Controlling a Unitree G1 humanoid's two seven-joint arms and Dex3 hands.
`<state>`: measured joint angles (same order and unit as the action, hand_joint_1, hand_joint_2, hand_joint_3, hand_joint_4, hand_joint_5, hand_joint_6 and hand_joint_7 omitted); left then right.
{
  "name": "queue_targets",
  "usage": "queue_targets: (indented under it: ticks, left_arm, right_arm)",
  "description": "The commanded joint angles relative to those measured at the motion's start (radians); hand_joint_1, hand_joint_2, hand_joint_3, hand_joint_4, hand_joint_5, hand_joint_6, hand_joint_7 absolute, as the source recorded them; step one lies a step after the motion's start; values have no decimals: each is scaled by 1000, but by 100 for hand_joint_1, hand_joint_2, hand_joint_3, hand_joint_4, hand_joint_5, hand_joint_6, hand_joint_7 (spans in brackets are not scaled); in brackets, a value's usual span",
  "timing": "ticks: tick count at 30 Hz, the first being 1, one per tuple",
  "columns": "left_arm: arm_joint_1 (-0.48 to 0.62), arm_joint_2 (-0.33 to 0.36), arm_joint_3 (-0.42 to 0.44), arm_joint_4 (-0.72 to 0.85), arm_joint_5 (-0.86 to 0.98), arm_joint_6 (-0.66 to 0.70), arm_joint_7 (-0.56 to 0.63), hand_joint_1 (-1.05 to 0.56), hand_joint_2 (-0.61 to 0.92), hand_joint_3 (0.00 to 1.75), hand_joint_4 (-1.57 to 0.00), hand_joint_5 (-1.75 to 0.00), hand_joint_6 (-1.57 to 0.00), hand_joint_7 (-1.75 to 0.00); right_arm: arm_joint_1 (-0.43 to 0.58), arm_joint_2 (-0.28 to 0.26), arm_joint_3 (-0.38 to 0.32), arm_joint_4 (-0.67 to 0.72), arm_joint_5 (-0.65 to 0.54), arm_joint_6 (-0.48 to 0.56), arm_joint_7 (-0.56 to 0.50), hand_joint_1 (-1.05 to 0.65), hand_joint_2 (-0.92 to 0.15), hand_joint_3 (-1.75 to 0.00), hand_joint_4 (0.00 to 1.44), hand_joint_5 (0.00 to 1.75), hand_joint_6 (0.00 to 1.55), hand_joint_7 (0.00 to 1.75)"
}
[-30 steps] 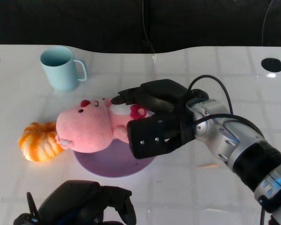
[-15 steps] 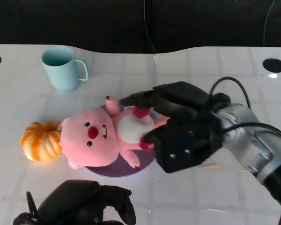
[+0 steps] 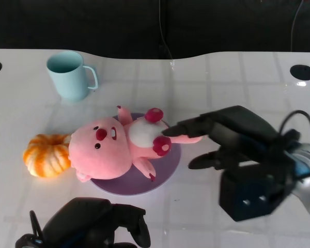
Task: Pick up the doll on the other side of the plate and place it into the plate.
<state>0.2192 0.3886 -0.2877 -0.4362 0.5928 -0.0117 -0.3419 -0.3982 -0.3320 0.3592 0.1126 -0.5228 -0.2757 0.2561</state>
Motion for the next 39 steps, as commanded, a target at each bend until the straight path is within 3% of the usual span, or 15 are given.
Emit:
queue_targets:
  ticks: [1,4,9,16,20,22,23,24,26,29,35,39]
  left_arm:
    - [1,1,-3,-9,4,16,-5,-31,92,38,-71,-129,-78,-85]
    - [1,2,-6,-8,6,16,-4,-31,92,38,-71,-128,-78,-85]
    - [0,9,-3,-5,7,11,-4,-32,92,38,-71,-126,-77,-85]
    - [3,10,4,-19,-2,18,-11,-30,92,38,-73,-125,-78,-84]
    - [3,14,11,-29,-8,25,-19,-29,92,37,-73,-125,-78,-84]
    - [4,15,14,-34,-15,29,-22,-29,92,37,-73,-125,-78,-84]
    - [4,15,15,-36,-16,30,-23,-29,92,38,-73,-126,-78,-84]
    - [4,16,16,-40,-17,31,-25,-29,92,37,-73,-126,-79,-84]
    - [5,18,17,-47,-16,34,-29,-29,92,37,-74,-127,-79,-84]
    - [8,20,22,-53,-20,28,-28,-29,92,36,-74,-129,-79,-84]
    - [11,24,27,-63,-19,24,-26,-28,92,35,-74,-131,-80,-84]
    - [11,26,27,-63,-15,27,-27,-29,92,34,-75,-133,-80,-83]
  right_arm:
    - [79,-54,-58,-101,50,12,31,-28,-89,0,61,71,71,9]
    - [134,-82,-87,-170,67,37,62,-28,-88,-1,58,81,72,9]
    - [241,-120,-143,-278,78,59,72,-23,-87,0,58,81,74,8]
    - [353,-126,-209,-390,87,97,65,-10,-87,-1,65,140,93,14]
    - [406,-112,-236,-433,105,148,72,-1,-90,-3,71,141,109,24]
    - [416,-104,-241,-425,106,166,65,1,-86,-19,71,149,104,46]
    - [417,-104,-241,-420,102,170,61,0,-70,-52,72,153,92,74]
    - [417,-105,-240,-411,92,176,56,0,-61,-73,71,156,86,89]
    - [415,-108,-237,-395,69,192,47,0,-53,-92,70,165,74,114]
    - [405,-114,-226,-390,31,234,55,-5,-53,-98,68,174,63,138]
    - [394,-137,-198,-383,-32,282,92,-9,-61,-93,66,175,55,147]
    - [390,-132,-188,-381,-53,300,91,-10,-65,-77,69,175,54,149]
